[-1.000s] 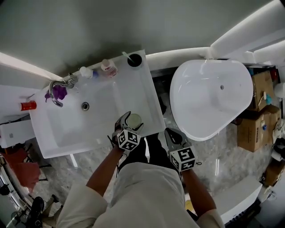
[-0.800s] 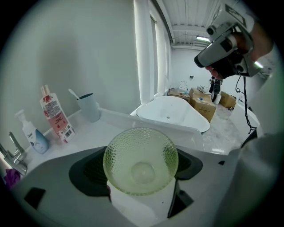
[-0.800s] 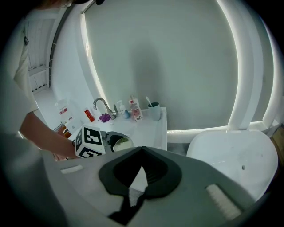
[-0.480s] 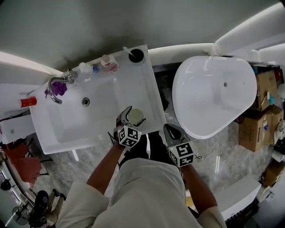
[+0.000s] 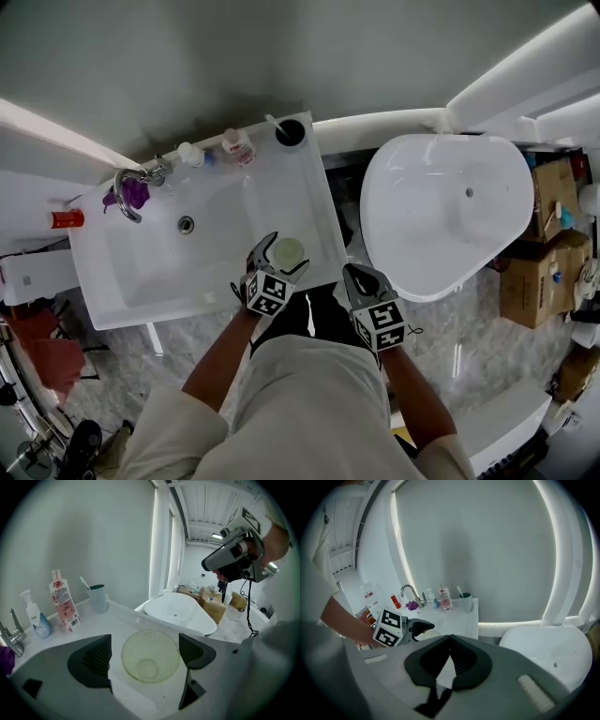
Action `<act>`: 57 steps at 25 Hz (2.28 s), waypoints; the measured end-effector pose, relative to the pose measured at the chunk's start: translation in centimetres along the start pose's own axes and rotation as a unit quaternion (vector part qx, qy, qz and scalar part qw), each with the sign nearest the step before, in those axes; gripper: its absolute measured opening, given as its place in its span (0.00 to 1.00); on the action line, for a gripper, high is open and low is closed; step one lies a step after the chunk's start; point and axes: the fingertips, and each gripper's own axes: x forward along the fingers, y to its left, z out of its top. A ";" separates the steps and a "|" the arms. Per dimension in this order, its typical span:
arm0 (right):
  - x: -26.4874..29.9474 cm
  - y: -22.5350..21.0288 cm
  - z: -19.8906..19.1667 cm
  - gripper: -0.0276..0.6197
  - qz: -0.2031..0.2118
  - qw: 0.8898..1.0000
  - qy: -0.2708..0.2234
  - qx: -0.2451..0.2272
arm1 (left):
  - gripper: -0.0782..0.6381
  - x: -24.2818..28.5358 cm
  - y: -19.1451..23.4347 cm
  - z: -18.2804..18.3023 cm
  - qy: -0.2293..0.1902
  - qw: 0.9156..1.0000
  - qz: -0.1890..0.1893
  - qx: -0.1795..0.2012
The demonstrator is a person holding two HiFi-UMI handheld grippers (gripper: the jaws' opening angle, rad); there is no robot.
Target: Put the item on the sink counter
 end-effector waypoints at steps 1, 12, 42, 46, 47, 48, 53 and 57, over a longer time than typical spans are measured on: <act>-0.1 0.2 0.2 0.06 0.000 1.000 -0.003 -0.003 | 0.72 -0.3 0.0 0.3 -0.004 1.000 0.000 0.000; -2.0 1.5 3.3 0.06 -0.007 0.999 -0.042 -0.033 | 0.72 -6.6 0.1 6.2 -0.088 0.996 0.008 -0.016; -10.8 0.0 8.8 0.06 0.107 0.981 -0.105 -0.123 | 0.35 -22.0 -3.8 14.1 -0.186 0.959 0.181 -0.114; -12.3 -0.4 8.2 0.06 0.135 0.976 -0.106 -0.135 | 0.28 -23.1 -5.7 13.6 -0.188 0.948 0.213 -0.144; -12.8 -0.3 7.9 0.06 0.142 0.974 -0.106 -0.138 | 0.27 -23.5 -6.3 13.5 -0.190 0.945 0.221 -0.151; -13.3 -0.3 7.6 0.06 0.149 0.973 -0.106 -0.141 | 0.26 -23.9 -6.9 13.4 -0.192 0.941 0.229 -0.156; -15.1 -0.3 6.2 0.06 0.180 0.966 -0.105 -0.151 | 0.21 -25.7 -10.2 13.1 -0.194 0.929 0.265 -0.170; -16.6 -0.2 5.3 0.06 0.197 0.961 -0.109 -0.159 | 0.20 -26.9 -12.9 12.2 -0.184 0.918 0.288 -0.202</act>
